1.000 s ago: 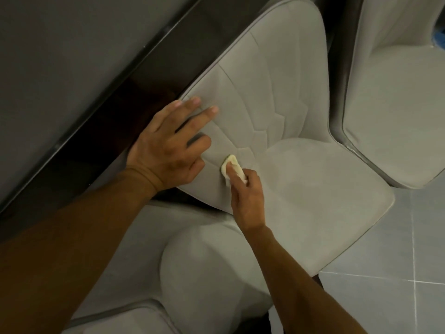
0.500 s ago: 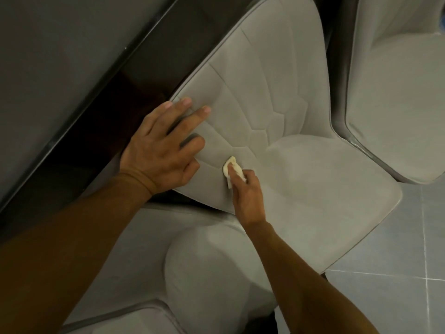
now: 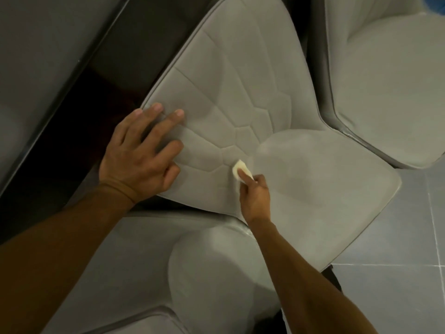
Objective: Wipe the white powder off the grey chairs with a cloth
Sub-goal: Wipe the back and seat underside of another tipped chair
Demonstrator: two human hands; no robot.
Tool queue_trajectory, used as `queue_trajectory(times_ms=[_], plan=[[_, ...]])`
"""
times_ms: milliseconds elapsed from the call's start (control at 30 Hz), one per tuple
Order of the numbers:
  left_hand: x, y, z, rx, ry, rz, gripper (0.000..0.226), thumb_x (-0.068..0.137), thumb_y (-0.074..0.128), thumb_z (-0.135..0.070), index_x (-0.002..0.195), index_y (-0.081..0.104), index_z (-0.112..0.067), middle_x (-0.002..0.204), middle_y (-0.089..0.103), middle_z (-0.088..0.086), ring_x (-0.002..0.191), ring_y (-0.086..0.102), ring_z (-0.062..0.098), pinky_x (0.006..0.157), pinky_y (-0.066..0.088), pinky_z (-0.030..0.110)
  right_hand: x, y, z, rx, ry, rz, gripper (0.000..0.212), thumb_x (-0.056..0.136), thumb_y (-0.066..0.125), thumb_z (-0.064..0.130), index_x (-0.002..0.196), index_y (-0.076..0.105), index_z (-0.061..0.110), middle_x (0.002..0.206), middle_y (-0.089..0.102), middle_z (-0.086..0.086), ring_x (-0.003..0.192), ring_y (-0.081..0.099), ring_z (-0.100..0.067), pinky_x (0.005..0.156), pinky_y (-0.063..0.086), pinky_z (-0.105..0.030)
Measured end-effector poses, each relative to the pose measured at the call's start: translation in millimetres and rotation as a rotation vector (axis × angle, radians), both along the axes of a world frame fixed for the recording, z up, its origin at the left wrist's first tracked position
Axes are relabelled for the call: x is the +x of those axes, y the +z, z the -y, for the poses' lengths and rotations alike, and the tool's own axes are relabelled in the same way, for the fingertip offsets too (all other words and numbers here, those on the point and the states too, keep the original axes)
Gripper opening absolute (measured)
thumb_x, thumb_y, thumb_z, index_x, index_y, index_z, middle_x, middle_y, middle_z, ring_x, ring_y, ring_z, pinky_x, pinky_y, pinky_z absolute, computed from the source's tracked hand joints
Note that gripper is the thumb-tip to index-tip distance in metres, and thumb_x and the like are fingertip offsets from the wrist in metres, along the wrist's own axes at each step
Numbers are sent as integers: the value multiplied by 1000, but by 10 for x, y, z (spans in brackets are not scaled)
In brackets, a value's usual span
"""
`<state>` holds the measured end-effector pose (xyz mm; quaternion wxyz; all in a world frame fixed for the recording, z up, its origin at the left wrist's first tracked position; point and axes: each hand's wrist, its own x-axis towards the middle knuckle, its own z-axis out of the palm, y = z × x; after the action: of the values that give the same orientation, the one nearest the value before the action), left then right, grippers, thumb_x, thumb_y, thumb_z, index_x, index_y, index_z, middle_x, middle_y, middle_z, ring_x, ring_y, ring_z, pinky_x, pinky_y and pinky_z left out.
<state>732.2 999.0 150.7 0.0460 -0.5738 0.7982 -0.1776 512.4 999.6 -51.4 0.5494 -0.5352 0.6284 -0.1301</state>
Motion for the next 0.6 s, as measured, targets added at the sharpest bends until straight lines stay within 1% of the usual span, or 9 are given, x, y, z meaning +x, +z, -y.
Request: queue_trajectory(times_ms=[67, 133, 200, 267, 333, 400, 467, 533, 600], plan=[[2, -11, -4, 7, 10, 8, 27, 88, 48, -28, 94, 68, -12, 151, 52, 12, 141, 36, 37, 115, 29, 50, 157, 270, 71, -277, 122, 132, 38, 99, 52, 16, 133, 60, 31, 115, 48, 4, 97, 46, -6, 87, 40, -19], [7, -8, -14, 15, 22, 19, 27, 88, 47, -28, 95, 67, -12, 151, 51, 12, 142, 35, 37, 115, 27, 50, 313, 474, 147, -420, 48, 264, 35, 97, 60, 15, 130, 64, 26, 111, 51, 9, 96, 53, -9, 90, 44, -21], [9, -6, -12, 20, 27, 27, 27, 88, 48, -28, 96, 67, -12, 151, 51, 12, 142, 34, 37, 116, 26, 49, 448, 460, 194, -393, -19, 222, 15, 92, 71, 33, 106, 71, 26, 95, 60, 11, 89, 59, -9, 88, 49, -31], [7, -5, -14, 20, 30, 26, 25, 87, 50, -28, 95, 67, -12, 151, 51, 12, 142, 34, 37, 116, 26, 49, 442, 361, 253, -117, -79, 106, 27, 83, 75, 51, 83, 65, 26, 81, 63, 8, 79, 60, -10, 87, 51, -40], [14, -11, -10, 14, 25, 29, 24, 86, 51, -27, 95, 68, -12, 151, 52, 12, 142, 35, 37, 116, 27, 49, 319, 254, 328, 74, -258, 92, 31, 86, 75, 39, 78, 56, 17, 74, 57, 3, 72, 55, -13, 79, 49, -32], [16, -11, -9, 7, 20, 28, 24, 86, 51, -27, 94, 68, -12, 150, 52, 12, 141, 35, 37, 115, 28, 49, 237, 213, 326, 23, -263, 6, 27, 91, 71, 30, 82, 52, 13, 75, 48, 2, 69, 48, -12, 66, 46, -18], [12, -10, -5, 0, 21, 24, 24, 85, 51, -27, 93, 68, -12, 150, 53, 11, 140, 37, 37, 114, 29, 49, 166, 246, 285, -248, -112, 11, 6, 97, 62, 24, 99, 59, 30, 92, 47, 7, 80, 45, -7, 70, 43, -11], [2, -9, -7, 0, 19, 18, 24, 85, 51, -27, 93, 68, -12, 150, 53, 11, 140, 37, 37, 114, 29, 49, 196, 259, 190, -428, 168, 90, 42, 99, 48, 16, 123, 48, 51, 113, 38, 12, 97, 40, -4, 86, 38, -11], [1, -9, -2, -1, 18, 12, 25, 86, 50, -27, 93, 68, -12, 149, 53, 12, 140, 37, 37, 115, 29, 48, 287, 259, 105, -485, 235, 152, 45, 98, 42, 20, 129, 44, 53, 117, 38, 12, 103, 40, -6, 93, 40, -16]])
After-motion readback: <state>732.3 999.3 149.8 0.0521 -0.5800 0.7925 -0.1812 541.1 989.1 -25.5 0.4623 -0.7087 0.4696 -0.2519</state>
